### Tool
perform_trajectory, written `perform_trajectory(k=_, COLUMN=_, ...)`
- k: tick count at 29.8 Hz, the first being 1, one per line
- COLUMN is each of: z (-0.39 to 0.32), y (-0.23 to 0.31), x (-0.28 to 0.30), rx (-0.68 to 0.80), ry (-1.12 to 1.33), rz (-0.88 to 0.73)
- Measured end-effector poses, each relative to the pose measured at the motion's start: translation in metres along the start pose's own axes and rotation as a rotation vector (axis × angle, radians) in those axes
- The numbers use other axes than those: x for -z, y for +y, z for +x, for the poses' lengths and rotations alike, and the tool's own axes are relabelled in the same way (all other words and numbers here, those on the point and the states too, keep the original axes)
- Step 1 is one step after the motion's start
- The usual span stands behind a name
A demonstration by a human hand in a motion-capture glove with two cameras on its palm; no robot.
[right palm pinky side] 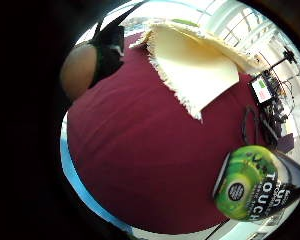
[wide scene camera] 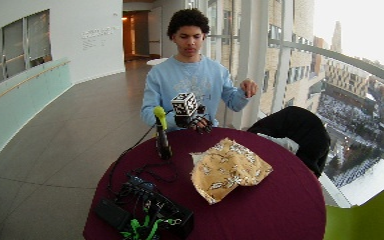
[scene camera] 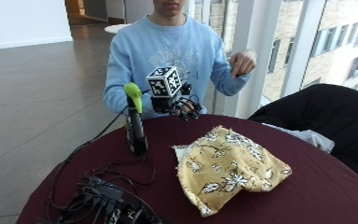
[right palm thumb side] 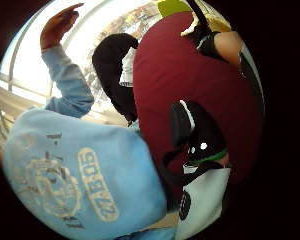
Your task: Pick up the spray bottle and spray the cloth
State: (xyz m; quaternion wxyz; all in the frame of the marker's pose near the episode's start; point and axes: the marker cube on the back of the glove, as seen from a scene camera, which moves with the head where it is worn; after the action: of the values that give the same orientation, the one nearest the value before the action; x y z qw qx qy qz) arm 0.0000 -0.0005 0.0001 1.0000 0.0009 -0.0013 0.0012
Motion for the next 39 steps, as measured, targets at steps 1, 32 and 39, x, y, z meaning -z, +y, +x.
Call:
perform_trajectory(k=1, z=0.0, y=0.0, x=0.0, rx=-0.001, ry=-0.002, rz=0.0)
perform_trajectory(k=32, z=0.012, y=-0.023, x=0.004, rx=-0.061, ry=-0.026, rz=0.011)
perform_trajectory(k=39, z=0.015, y=-0.025, x=0.004, rx=-0.056, ry=-0.027, rz=0.02)
